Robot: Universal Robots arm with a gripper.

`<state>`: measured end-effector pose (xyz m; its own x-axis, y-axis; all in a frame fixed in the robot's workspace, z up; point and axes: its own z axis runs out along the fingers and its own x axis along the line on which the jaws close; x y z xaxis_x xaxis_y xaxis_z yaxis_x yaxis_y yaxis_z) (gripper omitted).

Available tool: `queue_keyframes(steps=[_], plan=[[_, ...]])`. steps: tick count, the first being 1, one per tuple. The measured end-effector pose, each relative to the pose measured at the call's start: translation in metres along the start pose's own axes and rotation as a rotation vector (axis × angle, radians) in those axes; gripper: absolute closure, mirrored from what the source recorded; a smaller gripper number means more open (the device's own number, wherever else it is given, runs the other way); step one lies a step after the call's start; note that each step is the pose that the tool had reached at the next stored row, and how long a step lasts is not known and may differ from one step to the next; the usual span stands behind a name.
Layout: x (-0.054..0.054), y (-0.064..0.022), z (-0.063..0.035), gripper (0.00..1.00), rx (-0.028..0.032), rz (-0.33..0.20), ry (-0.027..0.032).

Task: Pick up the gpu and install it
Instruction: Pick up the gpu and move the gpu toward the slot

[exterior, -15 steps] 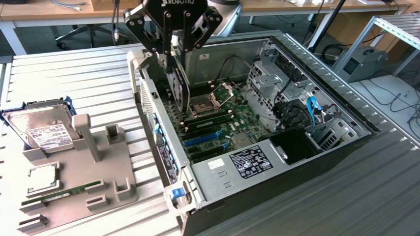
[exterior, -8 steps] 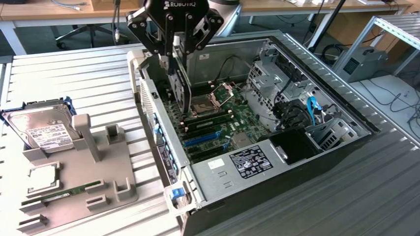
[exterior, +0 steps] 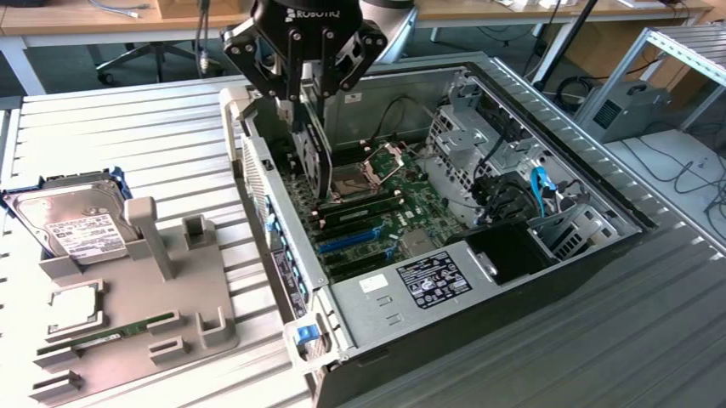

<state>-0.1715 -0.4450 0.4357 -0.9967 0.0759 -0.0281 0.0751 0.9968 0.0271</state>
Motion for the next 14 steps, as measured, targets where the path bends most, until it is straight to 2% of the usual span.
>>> queue_keyframes(steps=[14], plan=[[-0.0009, -0.0001, 0.0070, 0.74, -0.0001, 0.000, 0.0000]])
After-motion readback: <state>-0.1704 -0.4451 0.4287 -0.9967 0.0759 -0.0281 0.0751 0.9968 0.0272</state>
